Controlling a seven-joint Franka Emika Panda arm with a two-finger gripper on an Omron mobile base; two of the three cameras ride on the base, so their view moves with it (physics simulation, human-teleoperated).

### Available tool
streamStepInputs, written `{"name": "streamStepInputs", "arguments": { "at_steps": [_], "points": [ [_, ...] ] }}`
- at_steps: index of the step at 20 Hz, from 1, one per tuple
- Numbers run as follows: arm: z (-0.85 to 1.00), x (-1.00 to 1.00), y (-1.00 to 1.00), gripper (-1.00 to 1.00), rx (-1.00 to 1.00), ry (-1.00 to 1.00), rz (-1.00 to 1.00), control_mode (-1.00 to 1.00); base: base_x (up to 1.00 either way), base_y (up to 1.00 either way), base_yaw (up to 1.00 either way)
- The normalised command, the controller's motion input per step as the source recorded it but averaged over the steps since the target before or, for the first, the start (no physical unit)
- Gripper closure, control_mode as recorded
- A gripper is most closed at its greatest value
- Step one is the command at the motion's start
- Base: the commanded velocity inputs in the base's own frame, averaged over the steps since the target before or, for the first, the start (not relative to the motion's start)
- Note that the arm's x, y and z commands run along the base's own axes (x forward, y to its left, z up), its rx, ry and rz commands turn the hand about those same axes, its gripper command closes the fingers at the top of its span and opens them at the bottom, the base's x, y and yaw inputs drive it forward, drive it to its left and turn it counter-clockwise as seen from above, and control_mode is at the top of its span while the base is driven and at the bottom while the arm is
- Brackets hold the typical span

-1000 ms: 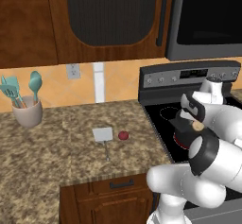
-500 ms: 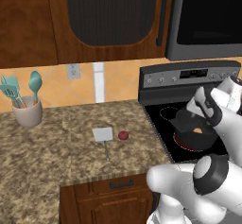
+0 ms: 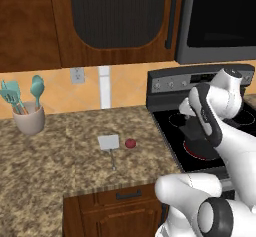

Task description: Put the tomato and squash in the pot. Retrieve the spatula and lightly stir the vegetables in the pot.

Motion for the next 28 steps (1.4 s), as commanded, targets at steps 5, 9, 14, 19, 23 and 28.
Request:
{"name": "streamStepInputs", "arguments": {
  "at_steps": [5,9,14,19,23,28],
  "points": [
    [0.08,0.00,1.00,-1.00,-0.27,0.20,0.29,-1.00,0.00,0.00,0.00],
    [-0.08,0.00,0.72,-1.00,-0.26,0.20,0.17,-1.00,0.00,0.00,0.00],
    [0.00,0.00,0.00,-1.00,0.00,0.00,0.00,-1.00,0.00,0.00,0.00],
    [-0.27,0.10,0.57,-1.00,0.00,0.11,0.17,-1.00,0.00,0.00,0.00],
    [-0.31,0.27,0.99,-1.00,0.00,0.20,0.33,-1.00,0.00,0.00,0.00],
    [-0.40,0.38,0.72,-1.00,-0.01,0.25,0.23,-1.00,0.00,0.00,0.00]
  ]
}}
